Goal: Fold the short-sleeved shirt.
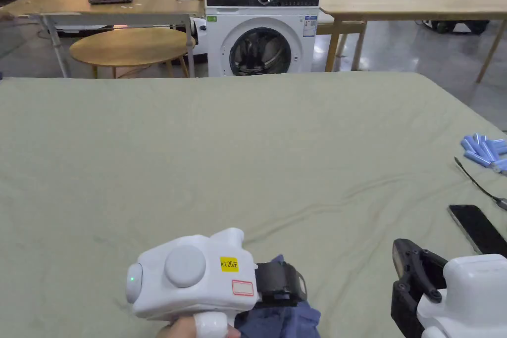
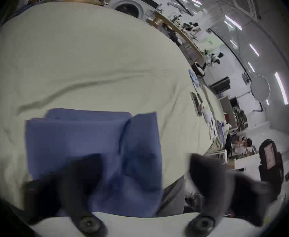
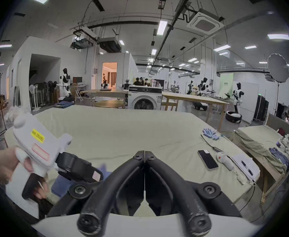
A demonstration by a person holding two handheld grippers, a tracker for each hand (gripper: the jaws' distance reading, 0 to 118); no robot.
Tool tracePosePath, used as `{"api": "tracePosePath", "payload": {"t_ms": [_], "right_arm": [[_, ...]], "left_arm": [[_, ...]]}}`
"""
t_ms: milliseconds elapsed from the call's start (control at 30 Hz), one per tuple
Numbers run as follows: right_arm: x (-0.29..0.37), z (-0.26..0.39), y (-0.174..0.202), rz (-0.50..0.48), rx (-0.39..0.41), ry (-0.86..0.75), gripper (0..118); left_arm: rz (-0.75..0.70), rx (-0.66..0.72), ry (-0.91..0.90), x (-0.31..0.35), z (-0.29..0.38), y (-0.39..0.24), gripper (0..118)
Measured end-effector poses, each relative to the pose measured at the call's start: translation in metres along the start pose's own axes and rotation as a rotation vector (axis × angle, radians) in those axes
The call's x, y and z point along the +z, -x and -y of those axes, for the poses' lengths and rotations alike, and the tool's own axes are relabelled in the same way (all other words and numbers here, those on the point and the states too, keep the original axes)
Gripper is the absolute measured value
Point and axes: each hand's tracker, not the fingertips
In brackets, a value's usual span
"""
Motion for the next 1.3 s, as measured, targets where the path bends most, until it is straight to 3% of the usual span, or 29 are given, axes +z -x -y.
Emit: {"api": "tracePosePath", "payload": {"t_ms": [133,267,300,333,367,600,667,767,833,933,1000,1067,1200,1300], "right_arm": [[0.002,0.005,-0.009,0.019,-0.014,0.02,0],[0.0,0.009,-0.013,0.024,-0.04,0.038,0],[-0.001,0.009,-0.013,0.021,-0.046,0.042,0],[-0.002,0.01,-0.012,0.02,-0.05,0.045,0],[-0.002,0.011,-0.011,0.017,-0.05,0.048,0],[-0.003,0.015,-0.005,-0.004,-0.043,0.073,0],[-0.003,0.019,-0.005,-0.006,-0.041,0.089,0],[-0.005,0.027,-0.008,-0.018,-0.056,0.124,0],[-0.008,0.033,-0.008,-0.038,-0.081,0.16,0],[-0.02,0.043,-0.006,-0.126,-0.126,0.242,0],[-0.033,0.046,-0.001,-0.238,-0.17,0.294,0],[-0.051,0.049,0.003,-0.377,-0.245,0.355,0],[-0.116,0.073,0.006,-0.699,-0.557,0.562,0],[-0.165,0.1,0.009,-0.853,-0.723,0.714,0]], "left_arm": [[0.052,0.039,-0.046,0.021,0.005,0.004,115],[0.203,0.105,-0.119,0.069,0.009,0.027,93],[0.229,0.106,-0.14,0.076,0.01,0.034,64],[0.22,0.108,-0.132,0.077,0.012,0.04,12],[0.213,0.116,-0.134,0.075,0.014,0.043,0],[0.392,0.143,0.021,0.003,0.04,0.054,0],[0.405,0.157,0.065,-0.026,0.048,0.062,0],[0.31,0.152,0.071,-0.056,0.06,0.076,0],[0.368,0.152,0.05,-0.05,0.059,0.08,0],[0.336,0.132,0.051,-0.029,0.05,0.068,0],[0.34,0.08,0.004,0.0,0.041,0.065,0],[0.334,0.056,-0.03,0.031,0.033,0.065,0],[0.227,0.026,-0.12,0.086,0.024,0.086,0],[0.151,0.027,-0.126,0.107,0.019,0.11,0]]}}
